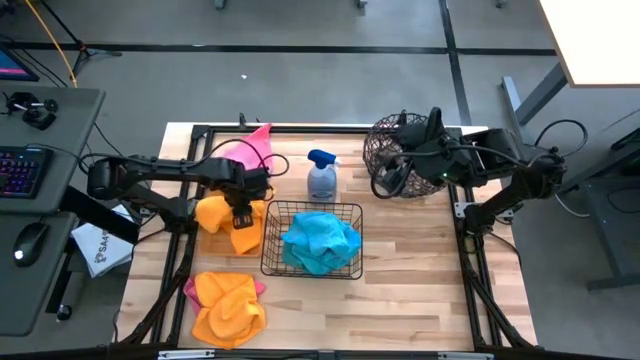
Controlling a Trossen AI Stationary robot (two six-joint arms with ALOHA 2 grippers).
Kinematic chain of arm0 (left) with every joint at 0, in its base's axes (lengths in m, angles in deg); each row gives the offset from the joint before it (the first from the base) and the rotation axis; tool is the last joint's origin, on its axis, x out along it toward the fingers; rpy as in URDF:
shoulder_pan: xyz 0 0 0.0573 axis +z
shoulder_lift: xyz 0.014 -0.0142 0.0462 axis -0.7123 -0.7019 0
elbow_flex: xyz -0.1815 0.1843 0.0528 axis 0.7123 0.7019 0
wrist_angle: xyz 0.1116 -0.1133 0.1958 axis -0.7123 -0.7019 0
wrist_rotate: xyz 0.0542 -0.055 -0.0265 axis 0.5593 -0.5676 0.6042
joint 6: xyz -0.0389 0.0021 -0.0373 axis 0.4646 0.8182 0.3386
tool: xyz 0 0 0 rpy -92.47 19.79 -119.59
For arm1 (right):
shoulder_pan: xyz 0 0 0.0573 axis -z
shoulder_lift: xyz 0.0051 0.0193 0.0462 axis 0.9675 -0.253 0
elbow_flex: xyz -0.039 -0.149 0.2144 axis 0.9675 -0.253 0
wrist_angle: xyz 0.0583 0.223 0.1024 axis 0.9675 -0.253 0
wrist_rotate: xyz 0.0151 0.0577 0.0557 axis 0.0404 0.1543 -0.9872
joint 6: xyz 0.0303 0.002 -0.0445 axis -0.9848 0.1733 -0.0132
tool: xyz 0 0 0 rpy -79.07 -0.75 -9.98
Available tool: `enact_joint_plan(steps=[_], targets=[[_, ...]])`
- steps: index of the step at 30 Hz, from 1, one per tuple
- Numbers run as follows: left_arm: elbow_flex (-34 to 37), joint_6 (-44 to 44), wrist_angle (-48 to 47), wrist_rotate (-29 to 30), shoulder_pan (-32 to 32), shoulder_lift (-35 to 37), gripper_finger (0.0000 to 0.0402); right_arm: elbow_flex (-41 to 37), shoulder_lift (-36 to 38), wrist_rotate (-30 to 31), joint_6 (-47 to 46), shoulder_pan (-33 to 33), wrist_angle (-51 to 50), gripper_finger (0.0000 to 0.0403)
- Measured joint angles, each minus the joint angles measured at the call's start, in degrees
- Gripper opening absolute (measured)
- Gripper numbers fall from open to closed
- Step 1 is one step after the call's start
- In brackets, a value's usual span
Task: Sort microfiber towel by color & place in baskets
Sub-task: Put the right yellow towel into the orange bin, then put the yellow towel into the orange bin
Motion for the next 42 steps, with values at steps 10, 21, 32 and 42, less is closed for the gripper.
enact_joint_plan(steps=[10, 21, 32, 42], targets=[[-13.2, -1.6, -13.5, -1.6, 0.0, 0.1, 0.0242, 0.0, 0.5, 0.2, -2.2, 0.0, 0.0, 0.0272], [-21.1, 12.2, -23.6, -1.0, -0.1, 1.4, 0.025, -0.1, 2.6, -1.1, 2.9, -0.7, -4.5, 0.0272], [-24.2, 36.5, -28.7, 9.0, -7.0, 0.8, 0.0243, -0.1, 3.8, -0.8, 8.4, -0.7, -7.8, 0.0272], [-14.8, 48.8, -18.7, 15.8, -18.8, -2.7, 0.0017, -0.1, 3.8, -0.6, 6.9, -0.7, -10.0, 0.0272]])
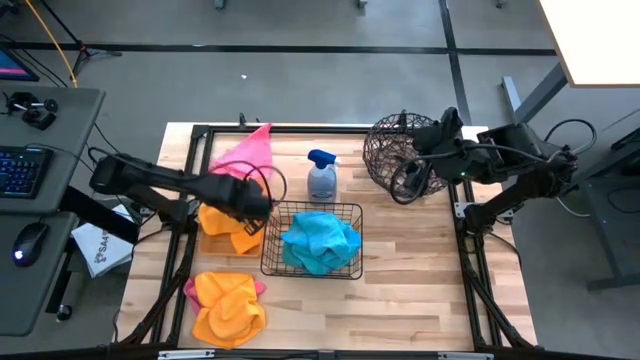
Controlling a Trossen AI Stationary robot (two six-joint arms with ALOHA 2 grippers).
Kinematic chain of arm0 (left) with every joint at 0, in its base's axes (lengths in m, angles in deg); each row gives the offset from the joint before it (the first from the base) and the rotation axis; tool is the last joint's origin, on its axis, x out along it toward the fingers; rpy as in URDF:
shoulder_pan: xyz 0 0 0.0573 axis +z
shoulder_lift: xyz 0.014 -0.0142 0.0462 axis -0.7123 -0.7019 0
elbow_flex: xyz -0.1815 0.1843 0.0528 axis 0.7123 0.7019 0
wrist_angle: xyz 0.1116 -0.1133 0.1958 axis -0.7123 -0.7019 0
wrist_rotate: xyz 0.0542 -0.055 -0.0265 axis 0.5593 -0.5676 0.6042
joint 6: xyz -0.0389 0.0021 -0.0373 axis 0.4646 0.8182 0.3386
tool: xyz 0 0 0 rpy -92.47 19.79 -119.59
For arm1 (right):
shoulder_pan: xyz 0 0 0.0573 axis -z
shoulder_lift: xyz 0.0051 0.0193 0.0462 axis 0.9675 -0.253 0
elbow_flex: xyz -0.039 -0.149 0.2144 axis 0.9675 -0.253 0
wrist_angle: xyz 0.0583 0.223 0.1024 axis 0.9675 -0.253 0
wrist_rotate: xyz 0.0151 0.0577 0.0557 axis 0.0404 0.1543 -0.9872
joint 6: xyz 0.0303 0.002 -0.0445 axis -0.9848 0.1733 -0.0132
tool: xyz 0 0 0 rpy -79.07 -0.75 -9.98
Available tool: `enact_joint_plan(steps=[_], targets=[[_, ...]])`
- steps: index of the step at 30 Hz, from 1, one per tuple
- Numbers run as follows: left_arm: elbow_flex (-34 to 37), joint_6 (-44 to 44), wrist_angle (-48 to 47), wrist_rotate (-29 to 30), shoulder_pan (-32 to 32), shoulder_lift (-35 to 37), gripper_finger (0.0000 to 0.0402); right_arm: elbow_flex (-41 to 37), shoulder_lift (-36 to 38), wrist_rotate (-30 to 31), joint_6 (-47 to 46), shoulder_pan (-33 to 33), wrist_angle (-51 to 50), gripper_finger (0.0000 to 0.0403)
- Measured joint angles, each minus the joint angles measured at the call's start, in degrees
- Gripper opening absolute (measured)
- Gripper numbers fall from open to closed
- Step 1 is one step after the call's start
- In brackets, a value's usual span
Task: Sort microfiber towel by color & place in baskets
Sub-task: Put the yellow towel into the orange bin
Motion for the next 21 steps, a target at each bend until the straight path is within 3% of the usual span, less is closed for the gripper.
enact_joint_plan(steps=[7, 10, 13, 16, 21], targets=[[17.3, 11.1, 16.3, -2.7, -0.4, 0.0, 0.0001, 0.0, 0.0, 1.1, -1.8, 0.0, -0.1, 0.0272], [21.3, 10.1, 30.0, -2.6, -0.2, 0.0, 0.0, 0.0, 0.0, 1.5, -2.1, 0.0, -0.1, 0.0272], [22.3, 7.1, 37.0, -1.6, 0.1, 0.0, 0.0, 0.0, 0.0, 2.7, -3.6, 0.0, -0.1, 0.0272], [22.1, 0.0, 37.5, -2.1, 0.8, 1.1, 0.0, 0.0, 0.0, 2.9, -4.5, 0.0, 0.3, 0.0272], [17.6, -8.0, 30.5, -4.9, 2.2, 4.1, 0.0001, 0.0, 0.0, 3.0, -4.1, 0.0, 3.1, 0.0272]])
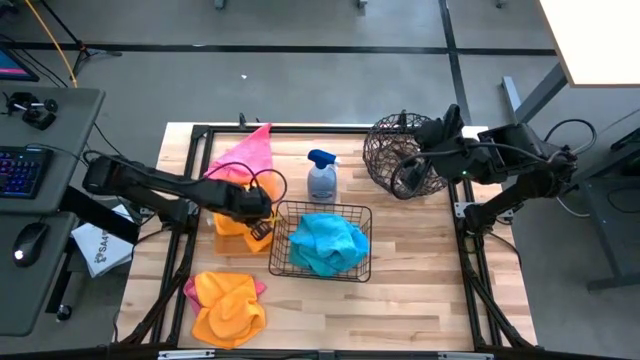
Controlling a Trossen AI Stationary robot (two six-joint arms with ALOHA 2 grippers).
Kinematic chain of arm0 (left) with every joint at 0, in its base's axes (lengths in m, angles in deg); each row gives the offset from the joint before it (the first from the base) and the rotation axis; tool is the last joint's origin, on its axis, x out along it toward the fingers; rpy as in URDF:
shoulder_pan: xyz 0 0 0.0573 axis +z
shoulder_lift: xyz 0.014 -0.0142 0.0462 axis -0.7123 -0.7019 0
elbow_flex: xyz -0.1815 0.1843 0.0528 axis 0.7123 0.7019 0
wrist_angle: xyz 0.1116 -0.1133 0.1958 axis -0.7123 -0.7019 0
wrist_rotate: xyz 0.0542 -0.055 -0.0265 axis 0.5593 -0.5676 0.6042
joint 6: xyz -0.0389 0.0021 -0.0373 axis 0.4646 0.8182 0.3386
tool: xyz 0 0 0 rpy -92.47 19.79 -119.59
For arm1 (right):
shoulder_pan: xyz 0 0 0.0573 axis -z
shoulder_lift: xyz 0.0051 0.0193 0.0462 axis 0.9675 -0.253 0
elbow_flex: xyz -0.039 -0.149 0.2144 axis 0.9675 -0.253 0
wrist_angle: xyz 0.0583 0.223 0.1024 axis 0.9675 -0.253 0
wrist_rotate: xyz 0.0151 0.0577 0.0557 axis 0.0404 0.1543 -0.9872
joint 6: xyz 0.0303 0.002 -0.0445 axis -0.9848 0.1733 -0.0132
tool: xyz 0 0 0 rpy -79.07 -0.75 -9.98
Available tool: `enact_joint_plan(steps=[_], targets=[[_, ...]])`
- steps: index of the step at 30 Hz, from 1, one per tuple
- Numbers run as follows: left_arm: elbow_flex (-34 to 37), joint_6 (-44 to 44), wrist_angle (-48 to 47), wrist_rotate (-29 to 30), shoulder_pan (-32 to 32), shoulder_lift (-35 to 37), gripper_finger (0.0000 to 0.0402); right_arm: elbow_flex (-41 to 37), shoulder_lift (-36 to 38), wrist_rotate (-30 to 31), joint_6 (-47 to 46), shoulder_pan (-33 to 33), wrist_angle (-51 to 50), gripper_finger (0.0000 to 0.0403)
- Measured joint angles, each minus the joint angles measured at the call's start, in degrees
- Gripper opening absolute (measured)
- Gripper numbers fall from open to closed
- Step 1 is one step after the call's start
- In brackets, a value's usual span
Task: Sort microfiber towel by color & place in baskets
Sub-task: Put the yellow towel into the orange bin
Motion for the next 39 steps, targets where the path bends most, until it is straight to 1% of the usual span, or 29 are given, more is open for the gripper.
enact_joint_plan(steps=[5, 9, 12, 14, 17, 19, 21, 25, 27, 30, 33, 36, 39], targets=[[-6.1, -8.0, -11.7, -2.4, 0.6, 3.3, 0.001, 0.0, 0.0, 1.2, 0.5, 0.0, 1.2, 0.0272], [-12.3, -11.8, -20.7, -6.3, 0.9, 5.8, 0.0039, 0.0, 0.0, 1.5, 1.1, 0.0, 1.7, 0.0272], [-17.3, -11.9, -25.4, -11.5, 0.3, 7.8, 0.0071, 0.0, 0.0, 1.4, 1.1, 0.0, 1.8, 0.0272], [-20.3, -11.5, -26.6, -15.7, -0.9, 9.2, 0.0094, 0.0, 0.0, 1.3, 1.1, 0.0, 1.8, 0.0272], [-23.4, -7.8, -25.2, -19.6, -4.1, 11.6, 0.013, 0.0, 0.0, 1.2, 1.1, 0.0, 1.8, 0.0272], [-24.3, -4.6, -23.9, -21.2, -7.9, 12.4, 0.0153, 0.0, 0.0, 1.1, 1.1, 0.0, 1.8, 0.0272], [-24.3, -1.1, -22.2, -22.3, -13.1, 12.1, 0.0176, 0.0, 0.0, -0.1, 1.1, 0.0, 1.8, 0.0272], [-24.3, 2.7, -15.3, -22.6, -24.9, 7.8, 0.0211, 0.0, 0.0, -1.3, 1.1, 0.0, 1.5, 0.0272], [-24.3, 3.1, -10.3, -21.3, -30.0, 4.0, 0.0223, 0.0, 0.0, -1.3, 1.3, 0.0, 1.1, 0.0272], [-24.3, 2.9, -3.9, -18.3, -35.5, -3.0, 0.0231, 0.0, 0.0, -1.3, 1.7, 0.0, 0.4, 0.0272], [-24.3, 1.7, -1.6, -17.9, -39.0, -10.1, 0.0232, 0.0, 0.0, -1.3, 2.2, 0.0, -0.3, 0.0272], [-24.3, -0.5, -1.3, -17.4, -40.7, -15.4, 0.0232, 0.0, 0.0, -1.3, 3.4, 0.0, -0.6, 0.0272], [-24.3, -0.8, -2.5, -13.0, -40.7, -18.5, 0.0232, 0.0, 0.0, -1.3, 4.0, 0.0, -0.8, 0.0272]])
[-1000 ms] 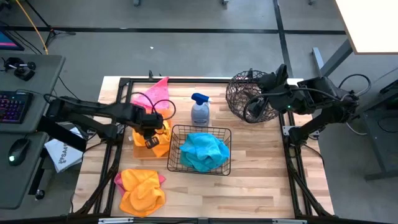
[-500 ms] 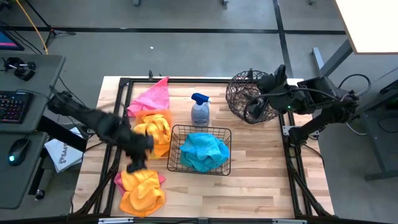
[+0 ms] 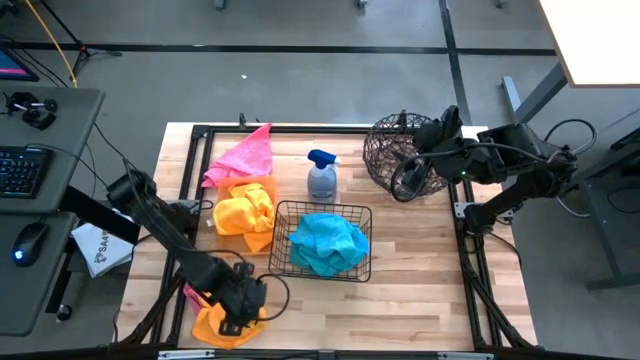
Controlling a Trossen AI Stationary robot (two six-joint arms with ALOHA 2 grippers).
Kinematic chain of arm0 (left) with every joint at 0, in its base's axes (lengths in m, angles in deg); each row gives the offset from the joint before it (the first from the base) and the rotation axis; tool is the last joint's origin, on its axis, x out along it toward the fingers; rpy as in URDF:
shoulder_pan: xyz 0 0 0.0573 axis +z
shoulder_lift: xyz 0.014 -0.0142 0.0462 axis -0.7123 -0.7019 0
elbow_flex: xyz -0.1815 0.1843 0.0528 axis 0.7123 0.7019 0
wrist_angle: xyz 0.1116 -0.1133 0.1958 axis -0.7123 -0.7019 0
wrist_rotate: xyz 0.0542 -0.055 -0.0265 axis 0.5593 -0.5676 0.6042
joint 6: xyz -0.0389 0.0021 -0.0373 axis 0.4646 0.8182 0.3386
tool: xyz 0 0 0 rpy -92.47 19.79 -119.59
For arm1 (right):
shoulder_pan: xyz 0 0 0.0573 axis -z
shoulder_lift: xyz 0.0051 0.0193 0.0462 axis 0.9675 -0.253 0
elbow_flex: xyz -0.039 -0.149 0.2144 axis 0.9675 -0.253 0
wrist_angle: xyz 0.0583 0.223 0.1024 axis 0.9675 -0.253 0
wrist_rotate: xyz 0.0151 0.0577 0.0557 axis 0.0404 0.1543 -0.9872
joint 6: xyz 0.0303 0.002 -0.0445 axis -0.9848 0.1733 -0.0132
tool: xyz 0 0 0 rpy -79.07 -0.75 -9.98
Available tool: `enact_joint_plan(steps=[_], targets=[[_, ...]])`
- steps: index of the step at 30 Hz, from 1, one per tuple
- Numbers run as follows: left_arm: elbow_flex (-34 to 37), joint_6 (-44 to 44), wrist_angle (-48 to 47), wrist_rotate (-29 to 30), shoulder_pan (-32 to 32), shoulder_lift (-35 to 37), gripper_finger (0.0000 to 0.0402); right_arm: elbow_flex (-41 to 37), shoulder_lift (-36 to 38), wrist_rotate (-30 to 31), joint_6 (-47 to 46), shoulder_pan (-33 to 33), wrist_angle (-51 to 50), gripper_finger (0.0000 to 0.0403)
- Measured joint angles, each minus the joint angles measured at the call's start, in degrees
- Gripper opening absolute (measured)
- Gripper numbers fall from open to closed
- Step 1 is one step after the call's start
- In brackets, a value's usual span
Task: Sort microfiber towel by color & place in baskets
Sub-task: Put the yellow towel into the orange bin
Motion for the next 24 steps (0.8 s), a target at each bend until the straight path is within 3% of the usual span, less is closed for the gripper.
enact_joint_plan(steps=[4, 9, 17, 20, 24], targets=[[0.0, 1.8, -0.1, 6.3, 0.1, -1.1, 0.0232, 0.0, 0.0, 0.0, 0.0, 0.0, -0.1, 0.0272], [0.0, 0.6, -0.1, 1.9, -0.4, -1.5, 0.0232, 0.0, 0.0, -0.6, 0.0, 0.0, -0.7, 0.0272], [1.7, -2.0, 2.4, 5.0, 0.1, -1.5, 0.0219, 0.0, 0.0, -0.7, -0.4, 0.0, -1.1, 0.0272], [2.4, -2.2, 3.4, 4.9, 0.5, -1.5, 0.0171, 0.0, 0.0, -0.7, -0.4, 0.0, -1.1, 0.0272], [2.4, -3.4, 4.9, 0.6, 1.2, -1.5, 0.0039, 0.0, 0.0, -0.6, -0.4, 0.0, -1.1, 0.0272]])
